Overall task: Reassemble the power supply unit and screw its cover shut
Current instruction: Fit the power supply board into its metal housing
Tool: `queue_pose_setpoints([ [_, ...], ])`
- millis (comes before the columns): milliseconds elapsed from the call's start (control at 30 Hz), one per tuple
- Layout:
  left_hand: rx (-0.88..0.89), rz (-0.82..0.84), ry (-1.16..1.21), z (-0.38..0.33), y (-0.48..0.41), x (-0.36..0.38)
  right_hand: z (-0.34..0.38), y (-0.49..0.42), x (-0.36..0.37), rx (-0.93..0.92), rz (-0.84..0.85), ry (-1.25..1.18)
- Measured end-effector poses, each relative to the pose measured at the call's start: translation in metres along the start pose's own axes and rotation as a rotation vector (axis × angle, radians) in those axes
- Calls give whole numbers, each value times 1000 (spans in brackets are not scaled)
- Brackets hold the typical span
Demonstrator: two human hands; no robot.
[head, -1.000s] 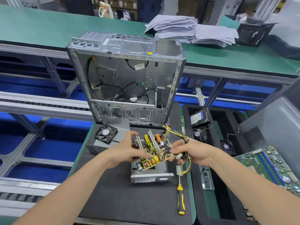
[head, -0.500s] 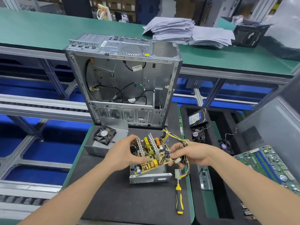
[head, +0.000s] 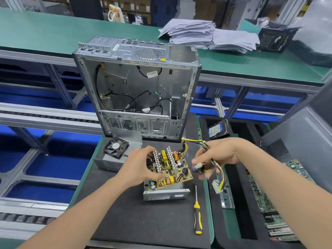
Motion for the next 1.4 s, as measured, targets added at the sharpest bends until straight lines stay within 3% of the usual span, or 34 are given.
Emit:
queue_pose_setpoints([
  [100, 44, 3, -42, -2, -4, -1, 1, 5, -9, 19, 3, 44],
  [200, 71, 9, -65, -1, -5, -3, 10, 5, -17, -86, -20, -107],
  [300, 66, 11, -40, 2, -7, -3, 17, 0, -28, -235, -165, -258],
  [400, 78, 17, -37, 2, -9, -3, 23, -2, -29, -344, -354, -232],
  [467, 86, 16, -46, 2, -10, -3, 34, 1, -26, -396, -487, -61],
  [600, 93, 3, -35, 0, -12, -3, 65, 2, 2, -530, -667, 607],
  [700, 115, 22, -66, -2, -13, 1, 72, -10, 22, -530, -678, 937],
  [800, 107, 62, -76, 0, -12, 10, 64, -24, 33, -462, -611, 1059],
  [967, 60, 77, 7, 9, -8, 25, 55, -38, 42, -445, -574, 1093],
  [1400, 8, 85, -83, 27, -10, 40, 36, -56, 51, -448, -610, 1056],
])
Point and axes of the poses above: each hand's wrist, its own y-axis away from the middle knuckle, its own x-axis out of the palm, z = x × y, the point moved 8 cm from there along -y, towards the middle knuckle, and after that the axes turned 5 degrees about x, right-handed, at the moved point
